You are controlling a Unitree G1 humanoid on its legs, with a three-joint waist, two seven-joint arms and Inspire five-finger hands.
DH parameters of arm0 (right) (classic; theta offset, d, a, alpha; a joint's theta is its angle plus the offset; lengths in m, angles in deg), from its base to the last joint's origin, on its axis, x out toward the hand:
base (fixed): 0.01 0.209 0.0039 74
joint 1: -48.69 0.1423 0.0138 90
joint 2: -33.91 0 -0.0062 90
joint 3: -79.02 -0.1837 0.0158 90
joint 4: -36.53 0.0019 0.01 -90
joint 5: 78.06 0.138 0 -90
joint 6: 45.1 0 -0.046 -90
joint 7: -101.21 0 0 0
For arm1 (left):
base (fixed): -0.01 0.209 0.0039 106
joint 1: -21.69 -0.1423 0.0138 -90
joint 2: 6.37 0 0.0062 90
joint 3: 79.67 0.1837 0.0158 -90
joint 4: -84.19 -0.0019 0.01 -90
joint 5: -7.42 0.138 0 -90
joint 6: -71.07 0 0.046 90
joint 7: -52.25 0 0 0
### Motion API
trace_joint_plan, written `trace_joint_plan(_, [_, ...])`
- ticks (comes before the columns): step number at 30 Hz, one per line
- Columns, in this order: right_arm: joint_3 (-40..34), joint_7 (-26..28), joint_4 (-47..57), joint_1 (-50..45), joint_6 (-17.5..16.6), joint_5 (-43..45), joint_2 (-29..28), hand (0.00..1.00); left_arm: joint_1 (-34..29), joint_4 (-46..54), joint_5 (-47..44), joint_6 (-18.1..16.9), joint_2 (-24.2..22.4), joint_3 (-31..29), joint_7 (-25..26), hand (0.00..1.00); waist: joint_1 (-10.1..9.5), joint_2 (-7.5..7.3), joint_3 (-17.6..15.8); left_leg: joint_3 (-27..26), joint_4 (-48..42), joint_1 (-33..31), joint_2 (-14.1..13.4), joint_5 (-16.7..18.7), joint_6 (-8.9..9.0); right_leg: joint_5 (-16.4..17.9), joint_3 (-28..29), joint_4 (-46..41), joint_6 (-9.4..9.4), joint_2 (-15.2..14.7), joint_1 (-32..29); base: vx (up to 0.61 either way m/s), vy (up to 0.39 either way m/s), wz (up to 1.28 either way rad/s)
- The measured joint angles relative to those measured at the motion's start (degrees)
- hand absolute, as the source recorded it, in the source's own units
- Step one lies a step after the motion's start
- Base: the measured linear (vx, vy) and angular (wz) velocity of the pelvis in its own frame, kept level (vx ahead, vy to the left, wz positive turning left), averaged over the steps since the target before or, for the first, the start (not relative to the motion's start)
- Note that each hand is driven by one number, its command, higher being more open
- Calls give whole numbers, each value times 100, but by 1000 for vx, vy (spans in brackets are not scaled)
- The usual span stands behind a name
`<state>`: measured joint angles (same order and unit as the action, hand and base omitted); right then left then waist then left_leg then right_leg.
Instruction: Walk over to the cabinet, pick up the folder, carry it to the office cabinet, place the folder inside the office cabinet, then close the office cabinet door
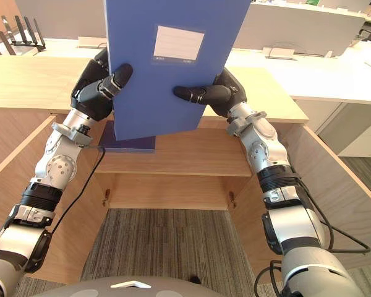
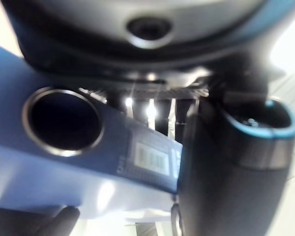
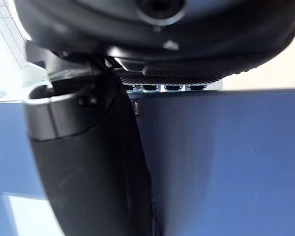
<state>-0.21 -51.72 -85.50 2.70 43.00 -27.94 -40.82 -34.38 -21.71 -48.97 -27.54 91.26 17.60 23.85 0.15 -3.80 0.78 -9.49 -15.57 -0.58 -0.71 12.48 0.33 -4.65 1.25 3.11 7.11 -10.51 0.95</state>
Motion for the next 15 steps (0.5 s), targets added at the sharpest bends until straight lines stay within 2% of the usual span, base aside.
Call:
trace_joint_plan(8, [228, 2, -492, 769, 4, 91, -80, 100, 84, -118, -271, -99, -5, -149, -62, 0, -11, -33, -20, 0, -1, -22, -11, -2, 0, -13, -5, 10, -12, 13, -21, -30, -22, 0])
trace_joint_plan(9, [248, 0, -526, 834, 3, 91, -91, 0, 92, -129, -278, -133, -18, -159, -62, 0, -15, -36, -22, 0, -2, -28, -15, -2, 0, -19, -5, 12, -18, 17, -28, -32, -30, -1])
trace_joint_plan(11, [293, -19, -597, 1051, 3, 95, -165, 0, 132, -161, -427, -182, -50, -192, -64, 0, -36, -35, -22, -2, -11, -71, -58, -2, 0, -80, -12, 17, -93, 66, -74, -33, -38, -3])
trace_joint_plan(15, [341, -8, -599, 1207, -75, 213, -184, 0, 131, -191, -651, -292, -129, -207, -33, 0, -127, -37, -32, -1, -4, -82, -71, -3, 2, -135, -67, 83, -93, 79, -66, -22, -36, -2])
